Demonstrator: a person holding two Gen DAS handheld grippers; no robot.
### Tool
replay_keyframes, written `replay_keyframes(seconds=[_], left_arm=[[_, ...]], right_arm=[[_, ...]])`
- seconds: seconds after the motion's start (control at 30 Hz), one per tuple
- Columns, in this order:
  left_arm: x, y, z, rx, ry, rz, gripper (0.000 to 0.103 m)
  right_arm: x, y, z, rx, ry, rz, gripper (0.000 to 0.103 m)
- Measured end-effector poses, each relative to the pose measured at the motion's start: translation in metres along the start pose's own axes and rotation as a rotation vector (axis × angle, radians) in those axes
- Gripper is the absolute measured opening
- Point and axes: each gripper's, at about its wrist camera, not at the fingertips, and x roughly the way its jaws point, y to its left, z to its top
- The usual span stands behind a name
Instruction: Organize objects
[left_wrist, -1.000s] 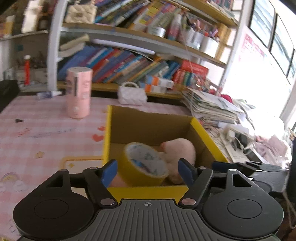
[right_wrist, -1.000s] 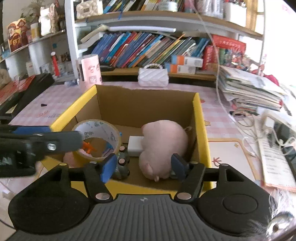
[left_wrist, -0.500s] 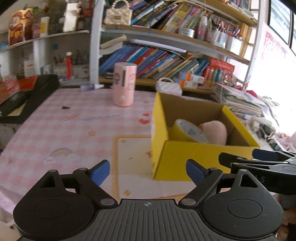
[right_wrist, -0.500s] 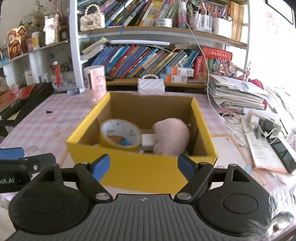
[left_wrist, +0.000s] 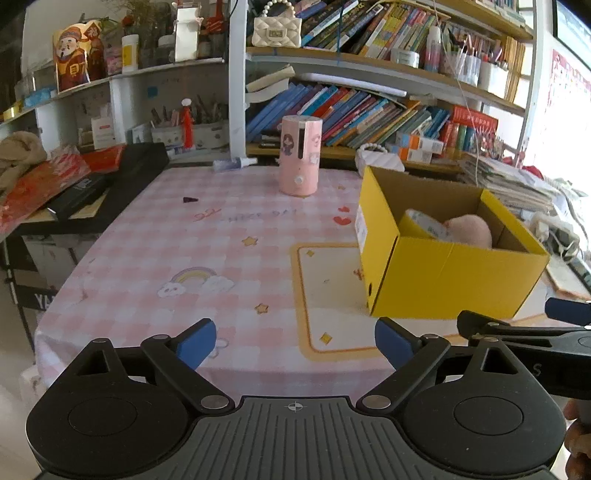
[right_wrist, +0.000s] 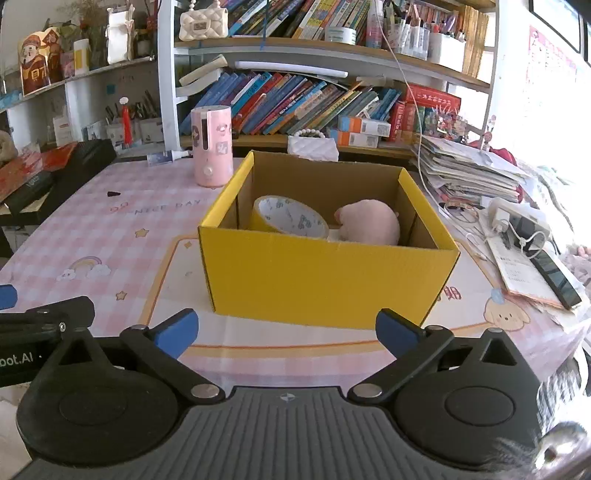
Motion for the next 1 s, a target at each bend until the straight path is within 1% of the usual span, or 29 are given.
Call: replay_keyframes(seconds=[0.23, 0.33, 0.63, 1.0], left_arm=[[-0.005, 0.001, -0.011, 0.033, 0.026, 0.037, 0.095], [-0.007, 0.002, -0.014, 0.04, 0.036, 0.053, 0.095], [-0.009, 0.006, -0.021, 0.019, 0.062, 0.091, 0.095], [-0.012, 0.011, -0.022, 0.011, 0.07, 0.124, 0.095]], right_arm=[[-0.009, 0.007, -0.013, 0.024, 0.003, -0.023, 0.103], [-0.009, 0.011, -0.017, 0.026, 0.017, -0.037, 0.103], [-0.011, 0.021, -0.026, 0.018, 0.033, -0.064, 0.103], [-0.013, 0.03, -0.028, 0.008, 0.038, -0.06, 0.1]])
